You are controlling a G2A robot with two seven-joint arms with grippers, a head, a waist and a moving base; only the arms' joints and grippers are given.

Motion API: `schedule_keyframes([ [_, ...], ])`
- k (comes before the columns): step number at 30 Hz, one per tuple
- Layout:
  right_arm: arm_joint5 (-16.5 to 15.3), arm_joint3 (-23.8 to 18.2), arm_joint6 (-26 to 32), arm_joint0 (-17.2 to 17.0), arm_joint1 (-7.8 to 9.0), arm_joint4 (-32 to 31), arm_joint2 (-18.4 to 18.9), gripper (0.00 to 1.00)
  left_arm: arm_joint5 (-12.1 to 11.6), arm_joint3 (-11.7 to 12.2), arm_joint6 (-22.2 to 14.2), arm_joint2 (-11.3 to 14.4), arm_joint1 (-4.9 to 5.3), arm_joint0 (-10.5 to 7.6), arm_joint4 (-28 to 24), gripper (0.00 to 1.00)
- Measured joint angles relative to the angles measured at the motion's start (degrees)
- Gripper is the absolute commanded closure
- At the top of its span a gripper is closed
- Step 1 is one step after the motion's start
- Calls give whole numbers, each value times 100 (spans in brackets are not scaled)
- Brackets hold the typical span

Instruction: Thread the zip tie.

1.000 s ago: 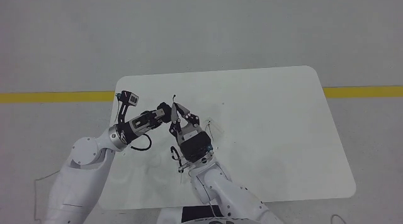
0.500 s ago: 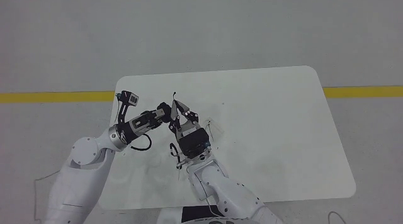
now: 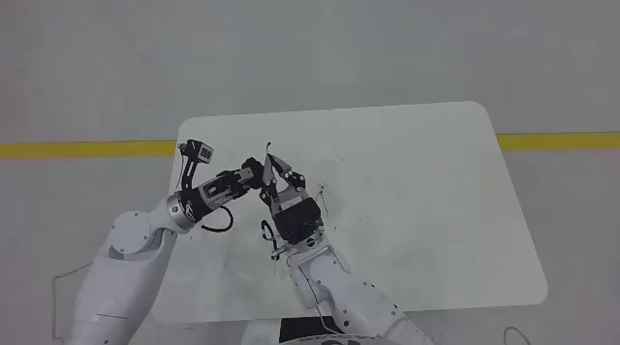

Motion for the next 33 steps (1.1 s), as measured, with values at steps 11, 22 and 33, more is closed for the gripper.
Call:
schedule_keyframes([
  [11, -119, 2, -20, -34, -21, -53, 74, 100, 0, 0, 0, 0, 0, 0, 0, 100],
  [22, -284, 0, 50, -69, -31, -143, 98, 100, 0, 0, 0, 0, 0, 0, 0, 100],
  [33, -353, 14, 105, -106, -44, -194, 126, 100, 0, 0, 0, 0, 0, 0, 0, 100],
])
